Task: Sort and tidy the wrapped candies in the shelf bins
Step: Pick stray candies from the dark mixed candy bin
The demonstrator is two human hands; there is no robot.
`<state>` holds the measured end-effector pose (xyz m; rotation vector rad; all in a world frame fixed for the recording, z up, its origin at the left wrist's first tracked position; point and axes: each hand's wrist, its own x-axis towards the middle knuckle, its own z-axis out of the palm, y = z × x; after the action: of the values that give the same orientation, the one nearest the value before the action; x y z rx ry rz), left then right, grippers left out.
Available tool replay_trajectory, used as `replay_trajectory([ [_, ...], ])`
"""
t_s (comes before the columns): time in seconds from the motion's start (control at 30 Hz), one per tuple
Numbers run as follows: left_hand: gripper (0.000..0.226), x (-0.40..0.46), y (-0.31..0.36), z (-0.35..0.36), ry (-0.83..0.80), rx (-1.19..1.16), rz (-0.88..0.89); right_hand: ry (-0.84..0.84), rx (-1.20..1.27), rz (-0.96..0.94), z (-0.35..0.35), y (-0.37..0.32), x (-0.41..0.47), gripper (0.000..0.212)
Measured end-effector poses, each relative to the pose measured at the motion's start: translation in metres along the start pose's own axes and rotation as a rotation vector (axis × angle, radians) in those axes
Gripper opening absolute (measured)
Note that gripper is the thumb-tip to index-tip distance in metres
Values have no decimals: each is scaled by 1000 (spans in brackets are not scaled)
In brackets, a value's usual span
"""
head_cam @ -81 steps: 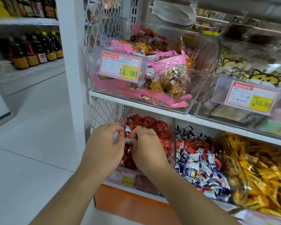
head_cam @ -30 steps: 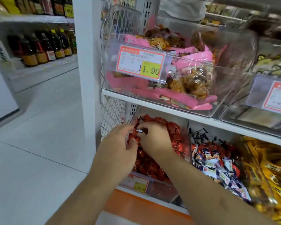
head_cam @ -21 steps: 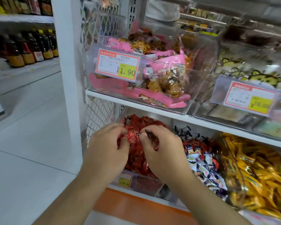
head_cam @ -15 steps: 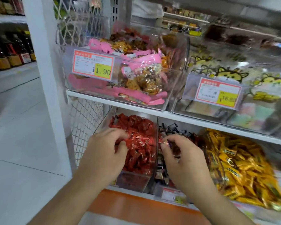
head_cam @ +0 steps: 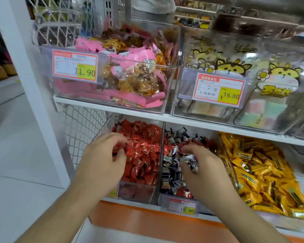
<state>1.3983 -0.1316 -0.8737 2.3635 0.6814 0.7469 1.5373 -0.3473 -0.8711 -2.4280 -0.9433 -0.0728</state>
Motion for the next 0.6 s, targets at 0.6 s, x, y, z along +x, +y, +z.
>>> replay_trajectory([
  [0.6,50,10,-45,-13,69,-96,-135,-154,-8,0,135,-134,162,29],
])
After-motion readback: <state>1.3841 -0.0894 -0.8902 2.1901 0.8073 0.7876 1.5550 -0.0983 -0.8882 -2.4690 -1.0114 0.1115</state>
